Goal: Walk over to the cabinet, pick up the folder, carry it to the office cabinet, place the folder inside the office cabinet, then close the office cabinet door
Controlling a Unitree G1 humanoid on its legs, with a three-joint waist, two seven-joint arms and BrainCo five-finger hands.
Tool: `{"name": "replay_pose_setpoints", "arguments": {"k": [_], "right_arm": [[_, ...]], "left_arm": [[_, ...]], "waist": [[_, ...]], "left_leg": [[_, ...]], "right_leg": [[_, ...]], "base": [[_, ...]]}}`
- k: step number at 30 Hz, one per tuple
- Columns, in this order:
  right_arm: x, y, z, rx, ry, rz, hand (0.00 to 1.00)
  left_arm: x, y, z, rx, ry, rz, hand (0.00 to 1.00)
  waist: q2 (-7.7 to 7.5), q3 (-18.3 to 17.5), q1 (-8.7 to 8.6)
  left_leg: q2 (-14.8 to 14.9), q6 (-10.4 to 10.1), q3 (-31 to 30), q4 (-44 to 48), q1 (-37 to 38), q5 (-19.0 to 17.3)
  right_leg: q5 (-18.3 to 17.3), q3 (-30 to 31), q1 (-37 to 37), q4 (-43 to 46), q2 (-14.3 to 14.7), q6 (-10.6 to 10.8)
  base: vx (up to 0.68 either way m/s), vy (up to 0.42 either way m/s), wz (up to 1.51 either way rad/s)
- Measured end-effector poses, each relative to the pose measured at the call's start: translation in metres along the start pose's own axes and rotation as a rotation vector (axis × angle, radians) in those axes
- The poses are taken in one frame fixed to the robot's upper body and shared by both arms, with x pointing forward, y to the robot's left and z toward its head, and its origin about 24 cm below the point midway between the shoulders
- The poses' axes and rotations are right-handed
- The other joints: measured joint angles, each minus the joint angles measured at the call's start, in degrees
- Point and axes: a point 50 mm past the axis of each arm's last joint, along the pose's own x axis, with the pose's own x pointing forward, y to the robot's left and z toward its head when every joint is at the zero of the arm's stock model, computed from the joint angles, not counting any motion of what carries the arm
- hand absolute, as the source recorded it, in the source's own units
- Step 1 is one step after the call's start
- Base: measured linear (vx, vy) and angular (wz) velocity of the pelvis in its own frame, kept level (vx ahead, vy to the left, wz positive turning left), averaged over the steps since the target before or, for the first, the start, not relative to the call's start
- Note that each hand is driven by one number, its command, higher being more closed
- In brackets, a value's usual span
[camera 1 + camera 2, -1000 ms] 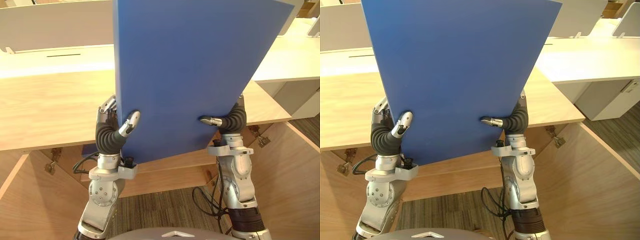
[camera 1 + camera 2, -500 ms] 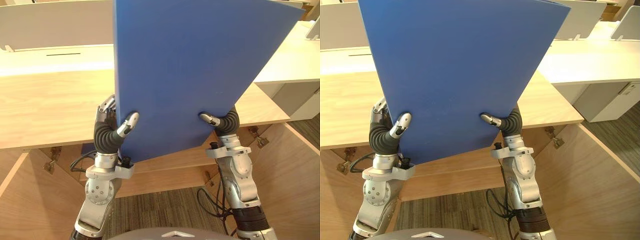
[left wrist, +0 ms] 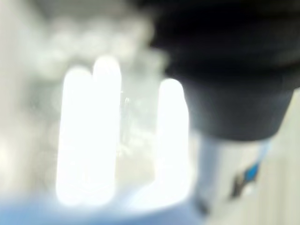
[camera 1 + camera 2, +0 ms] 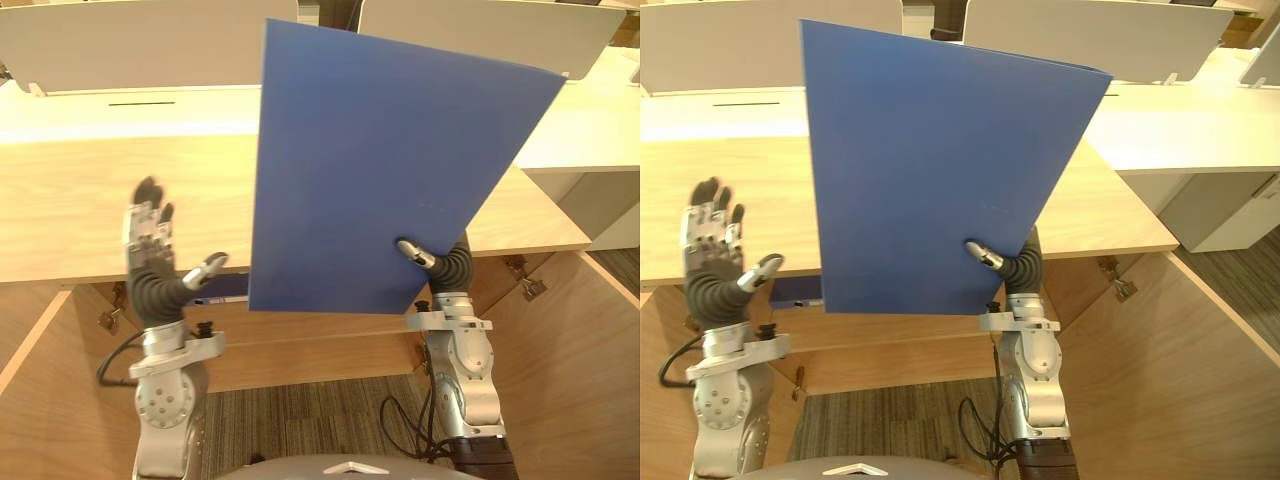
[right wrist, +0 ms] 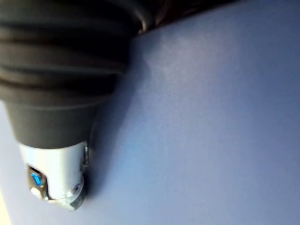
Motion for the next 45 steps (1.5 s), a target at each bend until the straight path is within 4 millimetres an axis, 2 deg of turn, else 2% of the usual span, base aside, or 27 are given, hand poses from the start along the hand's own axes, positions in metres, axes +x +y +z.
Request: {"name": "replay_pose_setpoints", "arguments": {"k": [7,13,17,20,25,31,33,36,37,39,40,41,43,45], "right_arm": [[-0.011,-0.016,-0.002,-0.051,0.028,-0.106,1.00],[-0.014,-0.016,-0.003,-0.119,0.042,-0.096,1.00],[-0.014,-0.014,-0.004,-0.145,0.046,-0.087,1.00],[-0.017,-0.011,-0.006,-0.163,0.062,-0.082,1.00],[-0.026,0.008,-0.015,-0.205,0.109,-0.016,1.00],[-0.033,0.025,-0.024,-0.283,0.148,0.068,1.00],[-0.037,0.029,-0.033,-0.328,0.183,0.104,1.00],[-0.044,0.038,-0.041,-0.402,0.207,0.212,1.00],[-0.042,0.042,-0.042,-0.420,0.197,0.259,1.00],[-0.035,0.046,-0.045,-0.446,0.179,0.311,1.00],[-0.025,0.049,-0.045,-0.475,0.137,0.356,1.00],[-0.019,0.051,-0.043,-0.486,0.110,0.368,1.00],[0.004,0.057,-0.032,-0.532,0.006,0.412,1.00],[0.017,0.059,-0.029,-0.597,-0.043,0.457,1.00]], "left_arm": [[-0.028,0.049,-0.016,0.135,0.148,0.270,0.00],[-0.048,0.066,-0.034,0.201,0.290,0.338,0.00],[-0.063,0.072,-0.053,0.227,0.407,0.355,0.00],[-0.082,0.077,-0.073,0.251,0.541,0.359,0.00],[-0.130,0.081,-0.115,0.314,0.857,0.323,0.00],[-0.161,0.080,-0.138,0.335,1.053,0.246,0.00],[-0.172,0.082,-0.144,0.367,1.116,0.210,0.00],[-0.187,0.087,-0.151,0.428,1.204,0.134,0.00],[-0.191,0.089,-0.153,0.439,1.232,0.119,0.00],[-0.188,0.088,-0.157,0.443,1.236,0.105,0.00],[-0.179,0.085,-0.163,0.445,1.223,0.072,0.00],[-0.173,0.083,-0.166,0.443,1.210,0.058,0.00],[-0.152,0.072,-0.175,0.424,1.159,0.027,0.00],[-0.143,0.068,-0.178,0.400,1.131,0.031,0.00]], "waist": [[-0.76,-0.24,1.14],[-1.18,-0.40,1.96],[-1.25,-0.41,2.38],[-1.25,-0.39,2.41],[-1.20,-0.02,2.20],[-0.93,0.73,2.42],[-0.76,1.11,2.36],[0.00,1.91,2.39],[0.41,3.19,2.38],[0.89,4.72,2.14],[1.45,6.58,1.99],[0.92,7.38,1.77],[3.51,12.19,0.77],[5.48,15.13,0.52]], "left_leg": [[0.01,0.01,-1.46,-0.05,-0.62,0.59],[-0.19,0.09,-2.55,-0.05,-1.15,0.90],[-0.20,0.09,-2.77,-0.05,-1.35,0.91],[-0.19,0.08,-2.78,-0.04,-1.38,0.91],[-0.17,0.07,-2.58,-0.04,-1.38,0.89],[-0.14,0.04,-2.06,-0.04,-1.16,0.86],[-0.03,-0.37,-1.46,-0.04,-1.12,0.57],[0.25,-0.65,0.24,-0.02,-2.30,0.36],[0.31,-0.63,1.15,0.00,-2.66,0.39],[0.32,-0.43,2.38,0.36,-4.10,0.65],[0.20,-0.10,3.38,1.91,-6.85,0.61],[0.19,0.24,3.55,3.90,-8.68,0.04],[0.91,0.99,3.94,14.76,-17.75,-3.60],[2.30,1.50,4.69,22.43,-23.51,-6.53]], "right_leg": [[-0.07,-1.52,0.09,0.11,-0.22,0.04],[-0.10,-2.51,0.08,0.15,-0.54,0.10],[-0.10,-2.77,0.02,0.16,-0.56,0.10],[-0.12,-2.78,0.00,0.14,-0.56,0.12],[-0.13,-2.55,-0.13,0.18,-0.54,0.14],[-0.14,-2.12,-0.28,0.45,-0.55,0.13],[-0.17,-1.68,-0.46,0.42,-0.53,0.09],[-0.26,0.06,-2.86,0.97,-0.54,-0.41],[-0.23,1.05,-4.11,1.95,-0.50,-0.46],[-0.24,2.08,-7.07,4.17,-0.56,-0.49],[-0.38,3.05,-10.86,7.19,-0.77,-0.48],[-0.53,3.42,-12.49,8.51,-0.83,-0.54],[-1.17,4.06,-19.14,13.60,-1.51,-0.32],[-2.43,4.61,-23.81,18.23,-1.44,0.29]], "base": [[-0.03,-0.016,0.11],[-0.01,-0.003,0.10],[0.00,-0.002,0.02],[0.00,0.000,0.00],[0.00,0.000,0.00],[-0.01,-0.001,-0.04],[-0.01,0.006,-0.13],[-0.02,0.023,-0.29],[-0.03,0.027,-0.34],[-0.05,0.030,-0.36],[-0.10,0.022,-0.29],[-0.11,0.006,-0.19],[-0.15,0.002,-0.02],[-0.18,0.033,-0.07]]}}
